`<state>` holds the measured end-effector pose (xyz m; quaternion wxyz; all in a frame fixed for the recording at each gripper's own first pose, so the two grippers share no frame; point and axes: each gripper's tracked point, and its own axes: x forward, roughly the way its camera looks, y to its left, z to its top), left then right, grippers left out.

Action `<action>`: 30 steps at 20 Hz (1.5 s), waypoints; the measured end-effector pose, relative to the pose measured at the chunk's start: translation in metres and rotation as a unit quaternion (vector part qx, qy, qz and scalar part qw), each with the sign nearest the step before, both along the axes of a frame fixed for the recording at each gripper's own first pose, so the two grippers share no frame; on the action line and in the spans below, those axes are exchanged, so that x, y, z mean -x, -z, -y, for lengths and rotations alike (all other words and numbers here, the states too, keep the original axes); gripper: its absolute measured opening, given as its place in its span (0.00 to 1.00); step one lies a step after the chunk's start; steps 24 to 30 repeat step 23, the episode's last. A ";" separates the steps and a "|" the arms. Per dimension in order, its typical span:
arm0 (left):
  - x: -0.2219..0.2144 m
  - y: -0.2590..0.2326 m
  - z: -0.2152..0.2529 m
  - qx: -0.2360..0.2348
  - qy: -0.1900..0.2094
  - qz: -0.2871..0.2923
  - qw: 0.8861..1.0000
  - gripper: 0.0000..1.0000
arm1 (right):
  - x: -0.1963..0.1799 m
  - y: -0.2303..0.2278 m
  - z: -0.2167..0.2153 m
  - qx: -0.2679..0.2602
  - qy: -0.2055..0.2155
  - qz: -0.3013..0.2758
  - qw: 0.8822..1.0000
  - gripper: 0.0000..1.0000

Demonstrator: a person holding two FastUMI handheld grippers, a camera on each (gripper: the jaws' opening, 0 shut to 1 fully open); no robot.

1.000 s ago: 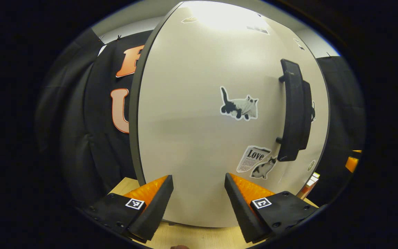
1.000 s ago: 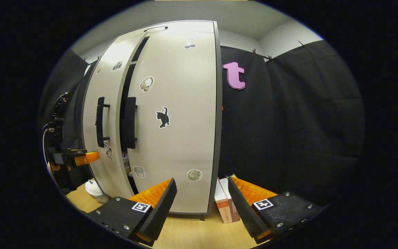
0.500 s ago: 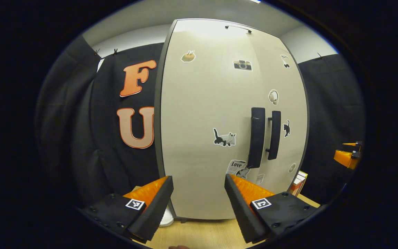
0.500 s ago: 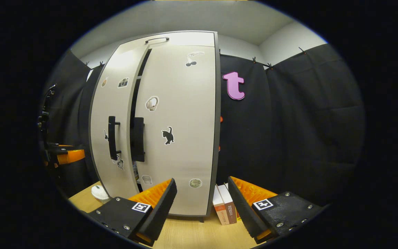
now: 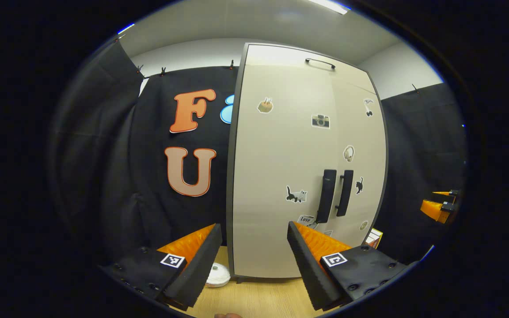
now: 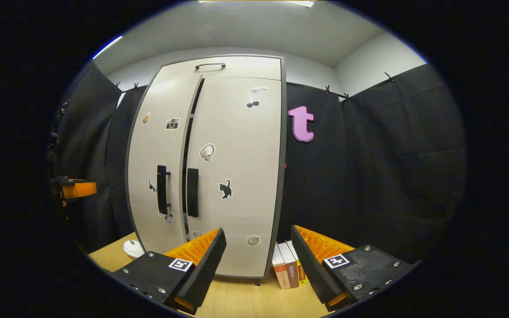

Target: Grab one shoe with the right hand and put it into the shoe cabinet, grab the other shoe with the left hand and put it into the shoe cabinet; then close the right door with the right hand and the left door with the left hand.

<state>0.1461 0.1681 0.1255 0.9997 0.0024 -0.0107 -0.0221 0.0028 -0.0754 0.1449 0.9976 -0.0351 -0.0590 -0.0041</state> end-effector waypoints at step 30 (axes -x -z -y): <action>0.089 -0.108 -0.088 -0.009 -0.079 0.081 0.994 0.99 | 0.048 -0.062 0.025 0.001 0.021 0.039 0.999 0.92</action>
